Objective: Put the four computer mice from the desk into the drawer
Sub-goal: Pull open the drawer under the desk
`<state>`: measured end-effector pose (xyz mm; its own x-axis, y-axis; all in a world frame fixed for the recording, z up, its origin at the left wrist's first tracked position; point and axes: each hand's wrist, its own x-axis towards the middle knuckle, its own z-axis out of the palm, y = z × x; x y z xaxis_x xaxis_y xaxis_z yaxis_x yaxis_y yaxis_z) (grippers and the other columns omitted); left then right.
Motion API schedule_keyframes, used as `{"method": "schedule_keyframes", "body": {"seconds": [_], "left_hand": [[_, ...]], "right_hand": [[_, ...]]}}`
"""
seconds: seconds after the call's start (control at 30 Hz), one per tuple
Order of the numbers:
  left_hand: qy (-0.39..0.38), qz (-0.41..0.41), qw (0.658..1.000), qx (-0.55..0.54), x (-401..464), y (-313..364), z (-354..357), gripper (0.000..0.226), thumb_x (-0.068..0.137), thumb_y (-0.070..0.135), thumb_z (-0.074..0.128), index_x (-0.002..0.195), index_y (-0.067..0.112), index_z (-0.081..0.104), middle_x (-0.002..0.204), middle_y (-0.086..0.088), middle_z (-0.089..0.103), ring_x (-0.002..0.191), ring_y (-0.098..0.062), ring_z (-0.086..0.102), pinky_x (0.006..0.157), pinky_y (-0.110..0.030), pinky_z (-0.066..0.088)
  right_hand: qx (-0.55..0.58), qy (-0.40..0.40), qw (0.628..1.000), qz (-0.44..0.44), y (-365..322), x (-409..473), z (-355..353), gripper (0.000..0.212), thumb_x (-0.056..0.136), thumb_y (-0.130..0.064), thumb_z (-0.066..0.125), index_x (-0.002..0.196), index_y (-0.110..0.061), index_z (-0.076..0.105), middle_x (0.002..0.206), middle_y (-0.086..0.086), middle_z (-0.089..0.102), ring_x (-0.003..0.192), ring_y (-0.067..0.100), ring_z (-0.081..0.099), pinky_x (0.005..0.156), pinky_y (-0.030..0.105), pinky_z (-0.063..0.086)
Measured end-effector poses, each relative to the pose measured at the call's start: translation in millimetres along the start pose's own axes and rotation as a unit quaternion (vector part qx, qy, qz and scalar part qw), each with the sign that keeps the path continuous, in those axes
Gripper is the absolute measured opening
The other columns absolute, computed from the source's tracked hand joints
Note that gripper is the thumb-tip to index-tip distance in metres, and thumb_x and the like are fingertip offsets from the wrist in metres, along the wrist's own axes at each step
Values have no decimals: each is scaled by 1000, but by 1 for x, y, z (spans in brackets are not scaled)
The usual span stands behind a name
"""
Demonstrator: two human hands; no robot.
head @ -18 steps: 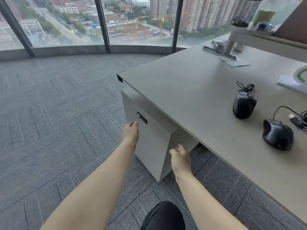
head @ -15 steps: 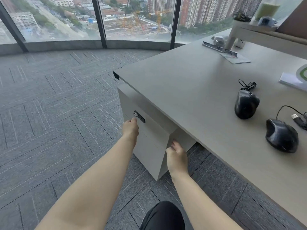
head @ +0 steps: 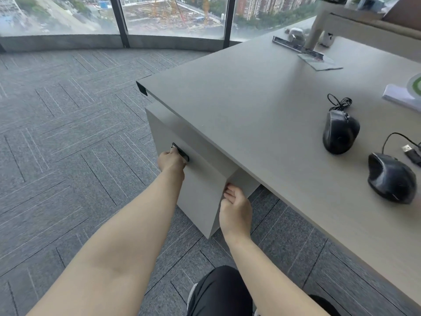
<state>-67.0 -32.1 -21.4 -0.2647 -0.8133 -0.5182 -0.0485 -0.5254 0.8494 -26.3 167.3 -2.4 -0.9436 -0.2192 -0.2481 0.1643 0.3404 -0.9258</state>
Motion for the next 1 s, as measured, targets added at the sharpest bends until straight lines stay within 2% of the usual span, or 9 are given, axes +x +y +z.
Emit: {"method": "schedule_keyframes", "body": {"seconds": [0.13,0.33,0.43,0.57,0.67,0.73,0.83,0.9,1.0], "left_hand": [[4,8,1000,9,-4,0,-16,26,91,18,49,66,16,48,70,-3,52,66,-22,52,85,-53,55],[50,-7,998,-24,-14,-2,-82,13,93,15,52,81,10,54,73,-1,53,62,-12,52,86,-47,57],[60,-10,998,-34,-21,-1,-127,20,94,15,51,74,14,51,72,0,54,65,-15,54,85,-48,55],[66,-4,997,-28,-26,0,-191,14,96,17,50,82,14,52,81,-3,59,72,-16,57,78,-44,56],[72,12,997,-10,-31,-2,-235,14,97,20,47,103,10,55,101,-7,64,84,-18,62,71,-40,57],[79,15,997,-10,-33,-2,-259,23,97,20,46,114,8,55,106,-8,64,82,-17,63,69,-39,57],[81,14,997,-9,-38,0,-287,22,97,21,47,113,8,56,106,-9,67,81,-17,66,66,-38,57],[84,15,996,-8,-39,0,-303,23,96,20,47,112,7,58,108,-10,68,91,-23,67,65,-37,58],[78,20,997,-1,-39,-1,-321,25,95,20,49,110,4,61,107,-12,70,89,-22,69,62,-37,58]], "right_hand": [[-23,-27,999,-9,-3,-7,-5,41,85,4,43,116,-10,65,112,3,71,103,12,66,88,24,50],[-40,-125,991,-38,0,-57,0,30,91,0,50,99,-24,66,92,-16,68,84,-9,60,68,6,45],[-33,-170,984,-43,6,-91,13,34,91,1,50,94,-29,66,89,-21,67,82,-13,61,66,2,45],[-62,-244,967,-42,12,-129,29,33,88,-1,47,93,-24,70,91,-12,72,82,0,64,66,11,49],[-97,-290,951,-50,12,-153,42,31,85,-7,48,97,-21,74,92,-5,75,84,10,67,71,27,54],[-112,-315,941,-55,10,-166,51,31,85,-8,48,95,-20,75,90,-2,75,75,11,64,65,29,52],[-126,-339,930,-63,9,-181,63,31,84,-10,49,92,-19,77,85,2,76,64,12,58,60,34,51],[-137,-353,923,-61,8,-190,69,30,84,-12,49,90,-20,77,86,1,77,70,14,61,70,41,57],[-146,-365,918,-59,10,-200,76,28,85,-13,50,92,-19,76,88,2,77,76,19,65,78,45,57]]}}
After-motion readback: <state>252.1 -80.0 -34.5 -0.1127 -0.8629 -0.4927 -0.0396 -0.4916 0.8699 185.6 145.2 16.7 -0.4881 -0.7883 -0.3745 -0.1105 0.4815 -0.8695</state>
